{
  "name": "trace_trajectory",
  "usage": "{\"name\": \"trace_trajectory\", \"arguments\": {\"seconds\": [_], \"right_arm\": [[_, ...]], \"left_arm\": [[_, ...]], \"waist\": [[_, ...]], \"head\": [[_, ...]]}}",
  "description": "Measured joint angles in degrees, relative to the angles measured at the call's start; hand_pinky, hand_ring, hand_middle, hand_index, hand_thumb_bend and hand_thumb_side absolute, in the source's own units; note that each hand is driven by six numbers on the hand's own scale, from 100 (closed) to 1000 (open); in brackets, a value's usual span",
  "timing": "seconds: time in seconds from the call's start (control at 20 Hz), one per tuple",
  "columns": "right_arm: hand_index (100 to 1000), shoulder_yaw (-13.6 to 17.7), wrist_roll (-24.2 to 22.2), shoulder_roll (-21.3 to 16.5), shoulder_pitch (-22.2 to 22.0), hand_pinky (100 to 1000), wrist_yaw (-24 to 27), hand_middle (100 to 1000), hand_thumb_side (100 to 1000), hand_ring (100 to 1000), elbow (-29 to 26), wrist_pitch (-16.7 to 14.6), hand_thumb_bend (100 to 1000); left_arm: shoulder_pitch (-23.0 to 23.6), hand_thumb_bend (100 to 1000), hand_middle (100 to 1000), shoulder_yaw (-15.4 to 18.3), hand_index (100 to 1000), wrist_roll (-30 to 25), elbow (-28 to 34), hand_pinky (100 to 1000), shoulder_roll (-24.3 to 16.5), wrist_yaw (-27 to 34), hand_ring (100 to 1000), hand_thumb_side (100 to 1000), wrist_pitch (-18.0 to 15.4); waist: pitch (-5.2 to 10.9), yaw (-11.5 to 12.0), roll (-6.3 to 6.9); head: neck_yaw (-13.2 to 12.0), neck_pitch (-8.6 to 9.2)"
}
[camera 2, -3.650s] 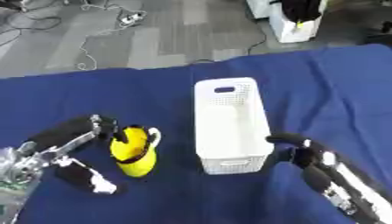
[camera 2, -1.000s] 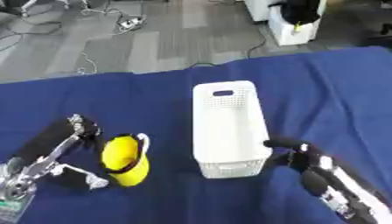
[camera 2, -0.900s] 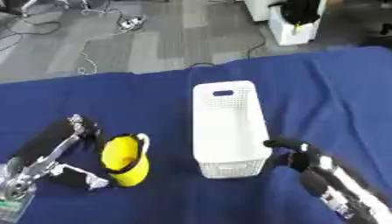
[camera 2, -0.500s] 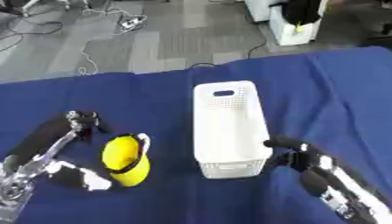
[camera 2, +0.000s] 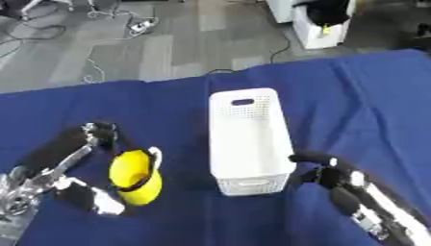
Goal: Pick up objects on the table and place them in the box.
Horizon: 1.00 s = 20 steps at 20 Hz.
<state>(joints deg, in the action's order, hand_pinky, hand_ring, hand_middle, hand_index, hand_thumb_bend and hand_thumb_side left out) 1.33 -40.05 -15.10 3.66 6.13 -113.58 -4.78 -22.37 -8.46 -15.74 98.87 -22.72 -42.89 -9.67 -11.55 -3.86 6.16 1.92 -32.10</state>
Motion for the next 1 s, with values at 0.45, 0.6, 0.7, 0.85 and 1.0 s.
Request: {"name": "trace_trajectory", "arguments": {"seconds": [0.45, 0.6, 0.7, 0.85, 1.0], "right_arm": [[937, -0.02, -0.18, 0.00, 0.53, 822, -0.16, 872, 804, 707, 0.00, 0.17, 506], [937, -0.02, -0.25, 0.00, 0.53, 822, -0.19, 872, 805, 707, 0.00, 0.24, 506], [938, -0.02, -0.26, 0.00, 0.53, 822, -0.22, 872, 800, 707, 0.00, 0.25, 505], [937, -0.02, -0.26, 0.00, 0.53, 823, -0.24, 872, 805, 707, 0.00, 0.26, 504], [937, -0.02, -0.26, 0.00, 0.53, 823, -0.24, 872, 806, 707, 0.00, 0.26, 504]], "left_arm": [[-0.94, 963, 675, -0.34, 757, -1.51, -3.12, 641, -0.01, 1.14, 554, 544, -2.56], [-1.10, 955, 666, -0.30, 757, -1.88, -3.75, 620, -0.12, 1.21, 535, 538, -2.92], [-1.20, 948, 661, -0.24, 756, -1.88, -4.12, 575, -0.35, 1.37, 526, 535, -2.99], [-1.37, 922, 616, 0.05, 742, -1.65, -4.86, 536, -0.43, 1.59, 478, 516, -3.16], [-1.37, 897, 584, 0.07, 726, -1.33, -5.76, 489, -0.43, 1.88, 453, 487, -3.07]], "waist": [[-0.40, -0.97, 0.49], [-0.45, -1.00, 0.51], [-0.47, -1.00, 0.55], [-0.55, -1.00, 0.68], [-0.55, -1.00, 0.68]], "head": [[0.14, 0.06], [0.16, 0.06], [0.16, 0.06], [0.17, 0.06], [0.18, 0.06]]}}
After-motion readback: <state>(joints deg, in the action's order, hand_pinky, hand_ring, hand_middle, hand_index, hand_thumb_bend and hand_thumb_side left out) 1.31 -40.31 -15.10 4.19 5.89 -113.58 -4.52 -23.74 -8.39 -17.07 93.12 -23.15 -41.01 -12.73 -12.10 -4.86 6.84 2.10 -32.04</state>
